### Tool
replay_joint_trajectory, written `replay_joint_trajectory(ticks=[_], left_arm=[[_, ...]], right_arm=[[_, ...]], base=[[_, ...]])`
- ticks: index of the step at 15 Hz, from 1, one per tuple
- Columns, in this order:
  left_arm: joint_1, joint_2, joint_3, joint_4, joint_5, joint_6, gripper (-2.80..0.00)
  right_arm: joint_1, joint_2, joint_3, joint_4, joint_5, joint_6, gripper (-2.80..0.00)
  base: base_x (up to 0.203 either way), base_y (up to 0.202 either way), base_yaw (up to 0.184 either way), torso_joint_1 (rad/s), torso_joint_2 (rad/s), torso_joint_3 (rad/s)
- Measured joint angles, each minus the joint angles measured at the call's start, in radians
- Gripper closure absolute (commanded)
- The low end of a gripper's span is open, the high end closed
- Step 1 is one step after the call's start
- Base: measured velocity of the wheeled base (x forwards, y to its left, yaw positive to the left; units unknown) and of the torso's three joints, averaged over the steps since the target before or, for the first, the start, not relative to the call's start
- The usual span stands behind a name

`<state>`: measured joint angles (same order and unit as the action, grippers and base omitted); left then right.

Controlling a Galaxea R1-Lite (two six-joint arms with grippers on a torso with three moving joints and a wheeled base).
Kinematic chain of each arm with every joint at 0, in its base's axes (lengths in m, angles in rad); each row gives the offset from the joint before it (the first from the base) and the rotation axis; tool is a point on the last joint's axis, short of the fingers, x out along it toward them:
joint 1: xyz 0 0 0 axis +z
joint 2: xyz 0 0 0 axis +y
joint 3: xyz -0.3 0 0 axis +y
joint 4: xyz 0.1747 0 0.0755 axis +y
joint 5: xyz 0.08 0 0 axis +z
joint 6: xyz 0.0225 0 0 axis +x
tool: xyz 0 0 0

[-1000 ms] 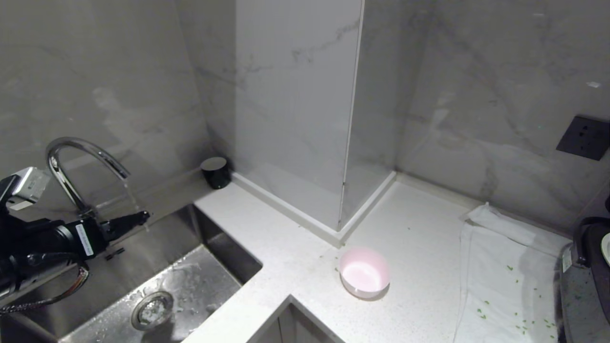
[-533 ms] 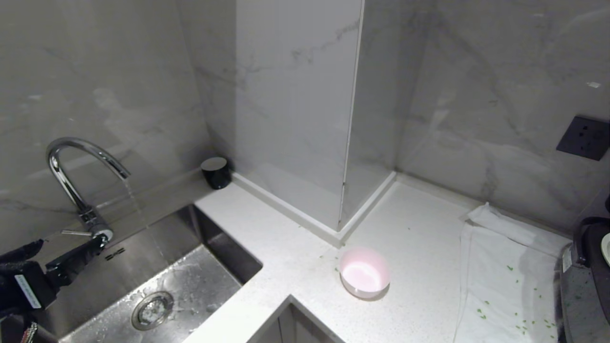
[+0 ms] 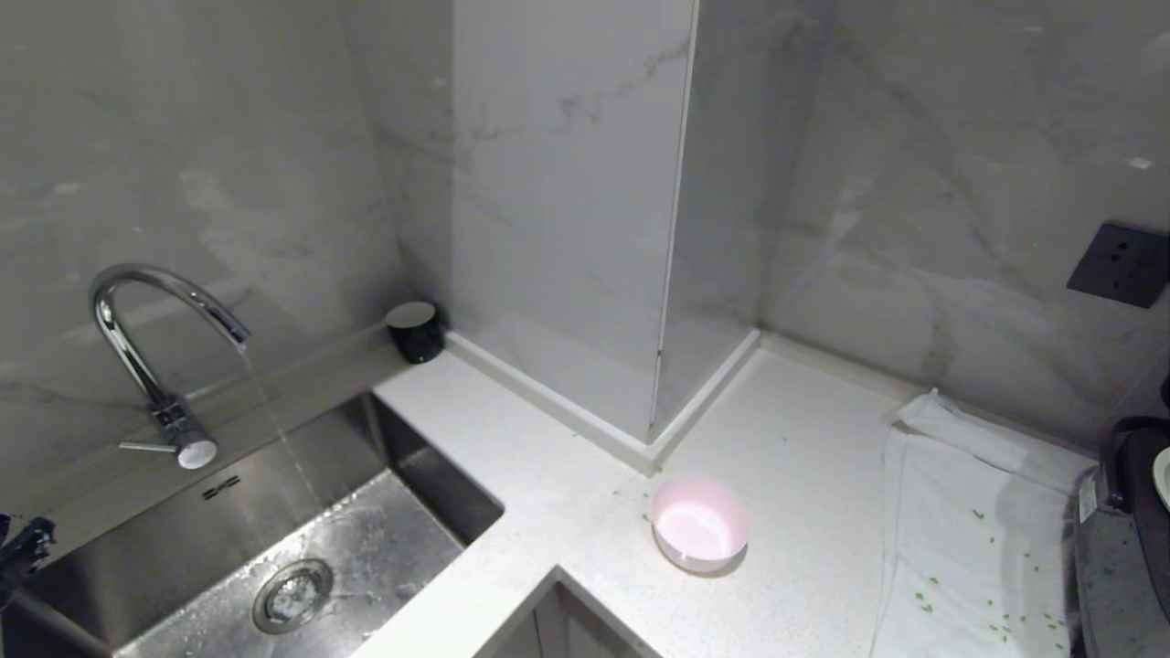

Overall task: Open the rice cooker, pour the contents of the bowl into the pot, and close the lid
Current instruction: Pick up the bowl on the table

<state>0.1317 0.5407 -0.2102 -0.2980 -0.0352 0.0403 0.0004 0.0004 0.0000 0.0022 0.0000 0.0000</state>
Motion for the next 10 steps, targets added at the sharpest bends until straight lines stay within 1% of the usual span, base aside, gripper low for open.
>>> replay_joint_trajectory(ticks=[3,5,7,8,9,10], left_arm=[[0.009,-0.145,0.0,0.133,-0.003,0.011,0.0],[0.025,-0.217,0.003,0.219,0.01,0.012,0.0],[0.031,-0.25,0.011,0.227,0.007,0.028,0.0],[0.033,-0.259,0.011,0.219,-0.009,0.048,0.0],[0.034,-0.265,0.009,0.212,-0.047,0.059,0.0],[0.034,-0.27,0.016,0.208,-0.111,0.063,0.0]], right_arm=[[0.0,0.0,0.0,0.0,0.0,0.0,0.0],[0.0,0.0,0.0,0.001,0.0,0.0,0.0],[0.0,0.0,0.0,0.0,0.0,0.0,0.0],[0.0,0.0,0.0,0.001,0.0,0.0,0.0],[0.0,0.0,0.0,0.0,0.0,0.0,0.0],[0.0,0.0,0.0,0.001,0.0,0.0,0.0]], base=[[0.0,0.0,0.0,0.0,0.0,0.0],[0.0,0.0,0.0,0.0,0.0,0.0],[0.0,0.0,0.0,0.0,0.0,0.0],[0.0,0.0,0.0,0.0,0.0,0.0],[0.0,0.0,0.0,0.0,0.0,0.0],[0.0,0.0,0.0,0.0,0.0,0.0]])
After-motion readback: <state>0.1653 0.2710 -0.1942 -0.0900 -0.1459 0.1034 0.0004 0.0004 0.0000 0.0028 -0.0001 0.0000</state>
